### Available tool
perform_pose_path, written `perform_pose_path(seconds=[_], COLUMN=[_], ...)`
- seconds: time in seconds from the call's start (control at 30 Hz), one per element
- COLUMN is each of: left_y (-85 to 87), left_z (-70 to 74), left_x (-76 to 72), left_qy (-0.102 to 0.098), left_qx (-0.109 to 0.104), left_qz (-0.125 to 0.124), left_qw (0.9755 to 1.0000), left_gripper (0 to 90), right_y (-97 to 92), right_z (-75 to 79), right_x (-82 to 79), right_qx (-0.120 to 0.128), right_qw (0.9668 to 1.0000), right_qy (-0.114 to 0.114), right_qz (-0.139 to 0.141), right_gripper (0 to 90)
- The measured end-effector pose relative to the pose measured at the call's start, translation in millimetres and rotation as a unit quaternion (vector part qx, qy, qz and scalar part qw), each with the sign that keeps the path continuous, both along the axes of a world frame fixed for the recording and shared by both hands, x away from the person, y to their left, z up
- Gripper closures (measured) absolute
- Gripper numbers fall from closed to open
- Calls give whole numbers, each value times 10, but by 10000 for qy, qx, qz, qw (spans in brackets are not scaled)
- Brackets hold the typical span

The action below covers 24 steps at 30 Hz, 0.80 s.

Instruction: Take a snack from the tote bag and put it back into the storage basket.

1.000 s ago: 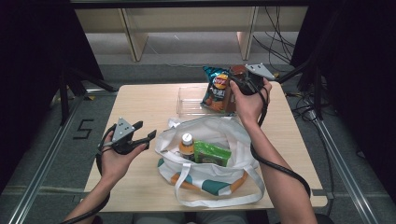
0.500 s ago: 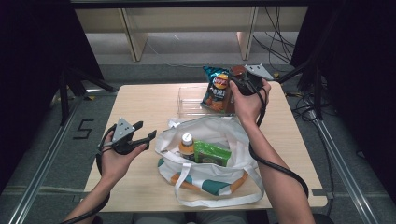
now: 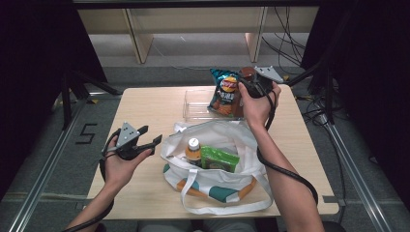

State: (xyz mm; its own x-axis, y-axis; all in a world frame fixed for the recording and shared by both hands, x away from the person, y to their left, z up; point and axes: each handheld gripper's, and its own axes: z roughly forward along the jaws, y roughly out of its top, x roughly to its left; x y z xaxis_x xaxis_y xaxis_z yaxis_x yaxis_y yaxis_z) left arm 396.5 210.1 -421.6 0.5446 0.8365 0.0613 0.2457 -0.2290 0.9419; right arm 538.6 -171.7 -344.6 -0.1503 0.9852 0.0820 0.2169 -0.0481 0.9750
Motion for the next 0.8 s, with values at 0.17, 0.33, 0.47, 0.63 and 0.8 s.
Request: perform_pose_path(seconds=[0.17, 0.33, 0.47, 0.63, 0.8], left_y=[4, 5, 2, -4, -7], left_z=[1, 2, -3, -5, -5], left_x=[0, -1, 3, 1, 1], left_qy=[-9, -17, 3, 8, 7], left_qx=[-6, -3, -2, 6, 5], left_qz=[6, 0, 1, -9, -16], left_qw=[10000, 10000, 10000, 10000, 10000], left_gripper=[364, 364, 364, 364, 364], right_y=[26, 35, 40, 30, 1], right_z=[-15, -73, -87, -128, -181], right_x=[9, 37, 40, 62, 84], right_qx=[103, -31, 12, -36, 21], right_qw=[9999, 9999, 9998, 9998, 9996], right_qy=[55, 90, 158, 140, 255], right_qz=[-74, -127, -139, -102, -133], right_gripper=[393, 393, 392, 390, 389])
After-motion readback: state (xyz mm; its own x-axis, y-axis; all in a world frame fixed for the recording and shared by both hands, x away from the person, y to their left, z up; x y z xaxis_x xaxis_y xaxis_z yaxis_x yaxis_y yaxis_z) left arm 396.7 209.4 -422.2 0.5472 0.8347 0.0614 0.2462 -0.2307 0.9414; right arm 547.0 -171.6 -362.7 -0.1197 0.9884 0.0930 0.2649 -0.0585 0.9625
